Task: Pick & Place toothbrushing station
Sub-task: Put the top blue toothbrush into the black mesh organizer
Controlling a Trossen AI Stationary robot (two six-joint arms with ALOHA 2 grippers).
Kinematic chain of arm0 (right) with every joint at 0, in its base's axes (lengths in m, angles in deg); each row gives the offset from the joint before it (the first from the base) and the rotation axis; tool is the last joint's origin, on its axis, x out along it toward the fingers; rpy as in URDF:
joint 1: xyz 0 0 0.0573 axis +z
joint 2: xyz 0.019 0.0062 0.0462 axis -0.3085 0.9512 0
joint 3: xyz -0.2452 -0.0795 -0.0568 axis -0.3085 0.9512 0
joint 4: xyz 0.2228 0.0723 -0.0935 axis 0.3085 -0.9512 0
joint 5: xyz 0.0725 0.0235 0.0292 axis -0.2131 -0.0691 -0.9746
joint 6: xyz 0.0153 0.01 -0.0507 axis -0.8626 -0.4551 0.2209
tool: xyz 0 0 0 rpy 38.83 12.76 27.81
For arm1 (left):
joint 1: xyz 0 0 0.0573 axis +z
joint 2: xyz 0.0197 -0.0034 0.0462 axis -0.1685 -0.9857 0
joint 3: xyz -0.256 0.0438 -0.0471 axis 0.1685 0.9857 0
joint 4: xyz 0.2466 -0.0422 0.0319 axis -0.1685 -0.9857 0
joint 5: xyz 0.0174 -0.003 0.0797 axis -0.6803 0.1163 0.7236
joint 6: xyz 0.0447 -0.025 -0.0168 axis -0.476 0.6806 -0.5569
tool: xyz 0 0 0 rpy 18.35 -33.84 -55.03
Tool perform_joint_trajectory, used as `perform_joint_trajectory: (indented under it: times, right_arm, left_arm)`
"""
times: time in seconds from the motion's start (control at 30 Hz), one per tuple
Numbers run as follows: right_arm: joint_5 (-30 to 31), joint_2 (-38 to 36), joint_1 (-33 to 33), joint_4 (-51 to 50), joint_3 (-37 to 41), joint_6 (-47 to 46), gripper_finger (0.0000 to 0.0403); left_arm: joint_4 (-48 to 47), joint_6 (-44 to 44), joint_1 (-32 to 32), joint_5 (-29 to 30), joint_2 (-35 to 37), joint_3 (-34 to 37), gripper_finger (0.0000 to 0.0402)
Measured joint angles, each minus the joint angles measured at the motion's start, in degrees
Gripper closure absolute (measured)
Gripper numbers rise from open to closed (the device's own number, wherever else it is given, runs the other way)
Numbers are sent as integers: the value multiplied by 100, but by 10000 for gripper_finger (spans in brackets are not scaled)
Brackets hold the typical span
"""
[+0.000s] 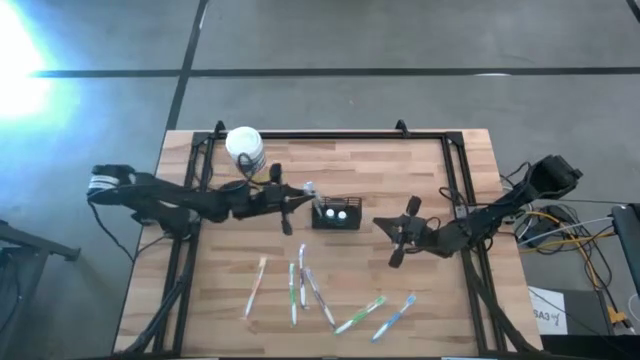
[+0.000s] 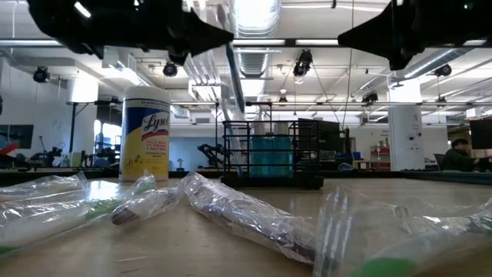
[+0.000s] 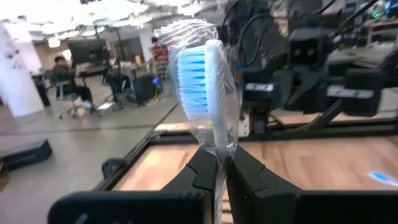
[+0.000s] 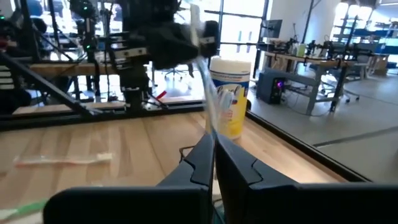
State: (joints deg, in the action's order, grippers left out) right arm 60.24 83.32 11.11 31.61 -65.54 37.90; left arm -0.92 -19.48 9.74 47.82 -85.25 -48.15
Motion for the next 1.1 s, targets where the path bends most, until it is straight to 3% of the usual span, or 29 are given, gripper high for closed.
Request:
perform_joint_trajectory:
  times: [0.37,0.83,1.1]
  right_arm:
    - [-106,-71,17,180,272,-83,390]
    - [-281,-78,15,191,187,-99,390]
    - [-288,-78,15,191,187,-122,390]
  left_arm:
    - [-6,138,60,544,-404,-121,384]
    - [-224,430,60,538,-709,-113,385]
    - [346,575,71,499,-1303,-106,385]
